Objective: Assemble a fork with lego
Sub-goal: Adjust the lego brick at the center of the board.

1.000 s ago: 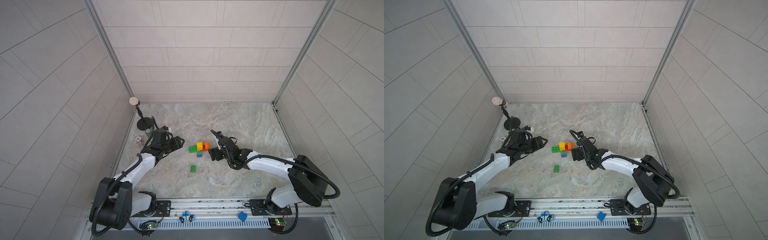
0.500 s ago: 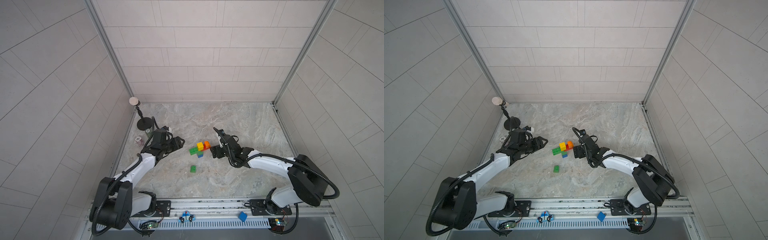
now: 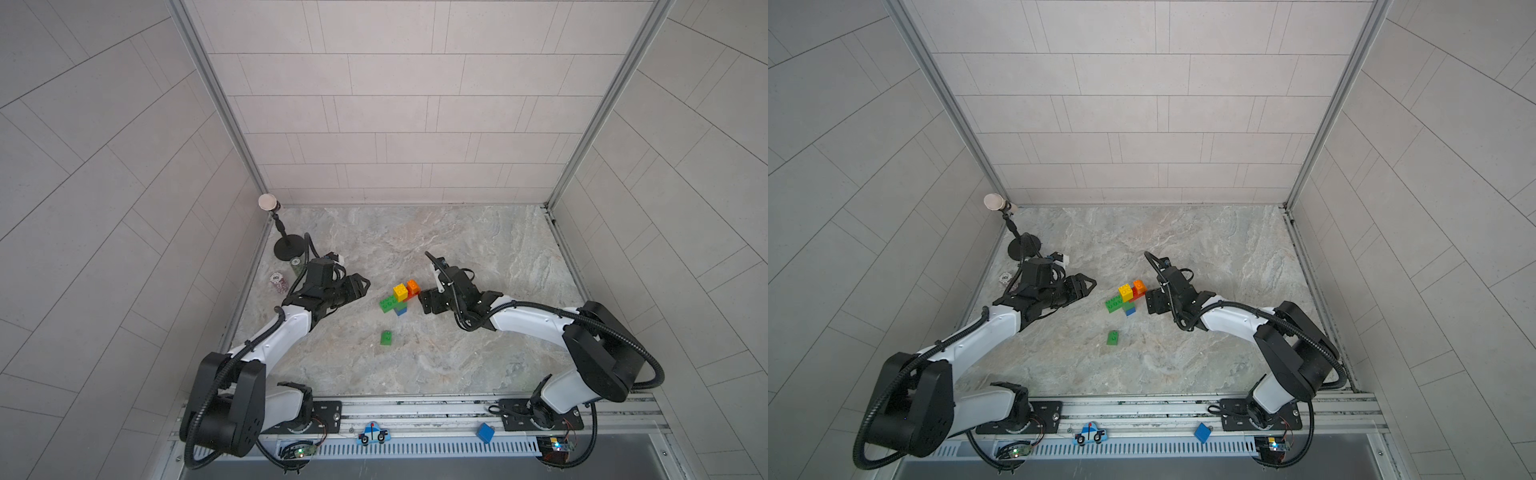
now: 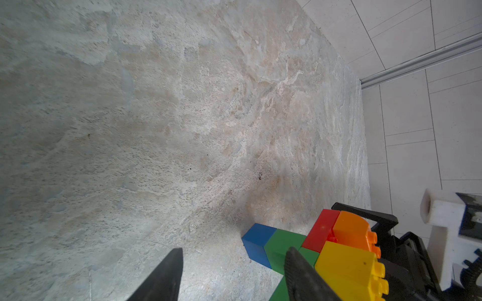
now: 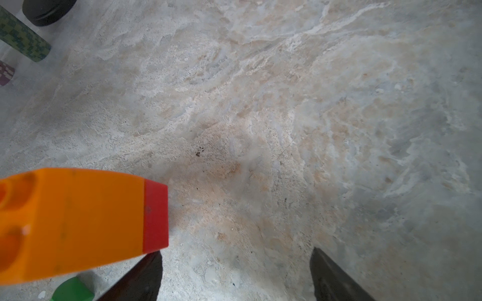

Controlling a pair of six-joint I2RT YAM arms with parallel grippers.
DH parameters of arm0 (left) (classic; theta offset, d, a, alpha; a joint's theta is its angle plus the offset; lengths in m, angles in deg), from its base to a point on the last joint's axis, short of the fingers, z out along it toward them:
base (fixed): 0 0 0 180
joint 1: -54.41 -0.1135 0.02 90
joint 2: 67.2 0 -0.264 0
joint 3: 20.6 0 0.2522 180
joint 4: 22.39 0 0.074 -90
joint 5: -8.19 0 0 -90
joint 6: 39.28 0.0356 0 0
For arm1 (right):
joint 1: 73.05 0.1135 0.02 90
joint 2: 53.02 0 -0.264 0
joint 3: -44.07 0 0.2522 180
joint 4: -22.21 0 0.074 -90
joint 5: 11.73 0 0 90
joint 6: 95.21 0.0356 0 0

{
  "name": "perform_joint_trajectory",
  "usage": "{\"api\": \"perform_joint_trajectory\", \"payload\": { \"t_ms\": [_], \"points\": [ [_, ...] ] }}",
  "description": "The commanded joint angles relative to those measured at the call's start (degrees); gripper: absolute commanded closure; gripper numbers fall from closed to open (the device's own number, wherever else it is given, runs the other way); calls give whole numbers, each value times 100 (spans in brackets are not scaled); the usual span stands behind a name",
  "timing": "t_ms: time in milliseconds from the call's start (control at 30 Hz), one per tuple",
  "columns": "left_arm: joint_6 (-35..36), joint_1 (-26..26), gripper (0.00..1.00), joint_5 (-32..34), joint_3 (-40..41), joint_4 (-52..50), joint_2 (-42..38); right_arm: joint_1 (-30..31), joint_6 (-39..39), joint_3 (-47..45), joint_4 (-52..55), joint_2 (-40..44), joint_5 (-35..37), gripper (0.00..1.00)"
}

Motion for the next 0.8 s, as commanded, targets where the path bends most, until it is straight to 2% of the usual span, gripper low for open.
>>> {"api": "perform_joint_trajectory", "payload": {
  "t_ms": [0,367,767],
  "points": [
    [79,1,34,-44,-156,-116,55,-68,-67,174,-92,-91,-159,11],
    [218,82,35,-169,-173,-339,127,-292,-339,556,-48,-478,-679,11],
    [185,671,50,-242,95,-481,42,-485,-548,936,122,-758,-1136,11]
  ]
}}
